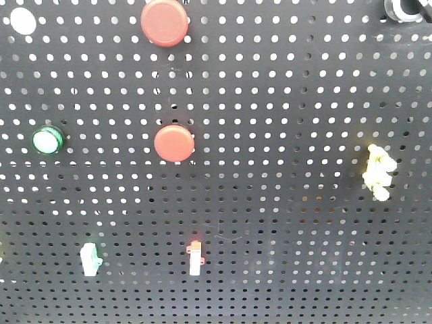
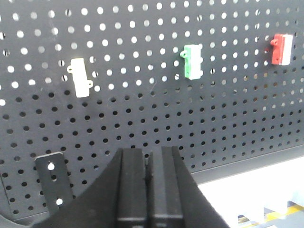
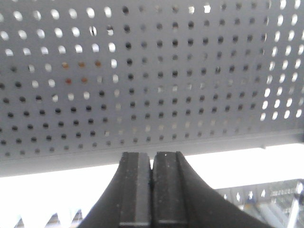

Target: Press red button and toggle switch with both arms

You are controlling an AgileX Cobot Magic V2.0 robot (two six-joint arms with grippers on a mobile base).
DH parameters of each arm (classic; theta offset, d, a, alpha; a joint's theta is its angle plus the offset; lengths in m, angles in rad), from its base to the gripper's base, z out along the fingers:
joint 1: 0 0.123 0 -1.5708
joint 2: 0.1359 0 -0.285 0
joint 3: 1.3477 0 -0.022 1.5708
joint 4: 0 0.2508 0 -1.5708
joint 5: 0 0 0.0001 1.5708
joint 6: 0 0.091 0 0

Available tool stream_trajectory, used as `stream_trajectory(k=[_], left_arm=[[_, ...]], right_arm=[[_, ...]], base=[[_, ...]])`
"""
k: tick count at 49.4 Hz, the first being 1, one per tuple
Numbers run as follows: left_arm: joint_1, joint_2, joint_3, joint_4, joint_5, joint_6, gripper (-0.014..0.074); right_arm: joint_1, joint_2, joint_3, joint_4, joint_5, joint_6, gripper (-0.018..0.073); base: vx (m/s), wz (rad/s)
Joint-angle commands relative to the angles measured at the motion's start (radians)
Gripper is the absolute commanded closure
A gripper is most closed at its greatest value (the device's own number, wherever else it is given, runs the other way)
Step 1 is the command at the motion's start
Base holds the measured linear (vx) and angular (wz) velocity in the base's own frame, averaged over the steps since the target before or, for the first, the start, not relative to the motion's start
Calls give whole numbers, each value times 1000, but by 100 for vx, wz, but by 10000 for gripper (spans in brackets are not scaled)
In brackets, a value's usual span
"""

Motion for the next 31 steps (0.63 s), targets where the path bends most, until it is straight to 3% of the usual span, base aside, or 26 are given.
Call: stream_trajectory(k=[1, 31], left_arm=[[2, -15, 33, -2, -84, -8, 594], [2, -15, 33, -2, -84, -8, 594]], right_arm=[[-7, 14, 12, -15, -90, -6, 562], [-7, 14, 12, -15, -90, -6, 562]], base=[[0, 0], [0, 0]])
